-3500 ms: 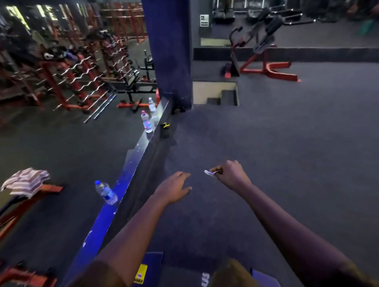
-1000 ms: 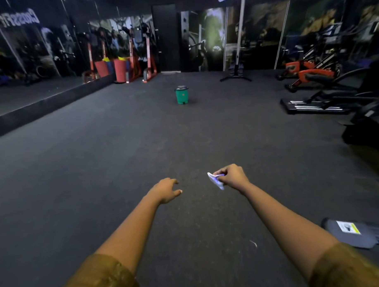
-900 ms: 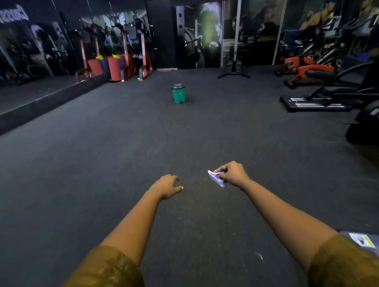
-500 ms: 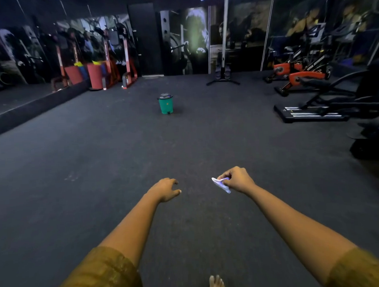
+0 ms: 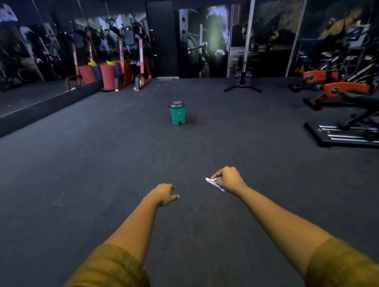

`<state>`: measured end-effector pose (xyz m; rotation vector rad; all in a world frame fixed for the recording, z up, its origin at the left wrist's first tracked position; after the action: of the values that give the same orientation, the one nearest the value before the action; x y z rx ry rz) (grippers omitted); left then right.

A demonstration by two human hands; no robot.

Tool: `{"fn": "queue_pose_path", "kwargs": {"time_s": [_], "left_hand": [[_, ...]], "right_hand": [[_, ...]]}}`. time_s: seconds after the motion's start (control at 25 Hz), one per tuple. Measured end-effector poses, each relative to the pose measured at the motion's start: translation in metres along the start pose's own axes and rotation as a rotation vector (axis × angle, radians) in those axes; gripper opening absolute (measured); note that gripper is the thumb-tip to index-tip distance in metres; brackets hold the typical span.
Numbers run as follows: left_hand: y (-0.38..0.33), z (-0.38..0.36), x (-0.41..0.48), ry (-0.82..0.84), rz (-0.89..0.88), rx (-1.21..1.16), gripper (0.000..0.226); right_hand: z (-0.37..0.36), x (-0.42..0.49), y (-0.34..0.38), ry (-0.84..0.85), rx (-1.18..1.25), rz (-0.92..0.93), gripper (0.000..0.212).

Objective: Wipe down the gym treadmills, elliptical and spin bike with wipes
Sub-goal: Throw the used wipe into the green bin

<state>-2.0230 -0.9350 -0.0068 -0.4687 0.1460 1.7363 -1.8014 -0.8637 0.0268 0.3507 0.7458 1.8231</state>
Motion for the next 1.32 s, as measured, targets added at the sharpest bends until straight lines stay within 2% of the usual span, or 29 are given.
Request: {"fn": "queue_pose_path", "kwargs": {"time_s": [0.16, 0.4, 0.64, 0.92, 1.08, 1.32], "left_hand": [[0.029, 0.065, 0.140, -0.016, 0.023, -0.024, 0.056], [0.070, 0.183, 0.338, -0.017, 0.047, -0.005, 0.055], [0.081, 0.268, 0.545, -0.043, 0.004, 0.008, 0.055], [0.093, 0.377, 0.769, -0.082, 0.009, -0.018, 0.053], [0.111, 0.413, 0.873, -0.077, 0.029, -0.047, 0.053], [0.153, 0.478, 1.082, -0.095, 0.022, -0.056, 0.053]], "right_hand": [[0.010, 0.158, 0.022, -0.042, 0.002, 0.035, 0.023], [0.034, 0.373, 0.057, -0.011, 0.039, -0.024, 0.023], [0.059, 0.592, 0.041, -0.040, 0.034, -0.042, 0.031], [0.108, 0.842, 0.048, -0.007, 0.065, 0.025, 0.023], [0.114, 0.965, 0.055, 0.039, 0.060, 0.033, 0.022], [0.108, 1.199, 0.060, 0.043, 0.054, 0.040, 0.025]]}}
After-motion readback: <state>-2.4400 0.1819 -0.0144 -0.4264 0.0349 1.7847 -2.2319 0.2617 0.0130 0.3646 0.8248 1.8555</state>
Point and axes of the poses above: each hand's wrist, its own x-axis towards the middle knuckle, its own z-axis out of the back of the hand, y = z × x, the point moved 1 cm from there along x, towards the middle knuckle, and after that the axes turned 5 degrees about x, right-handed, at the moved point
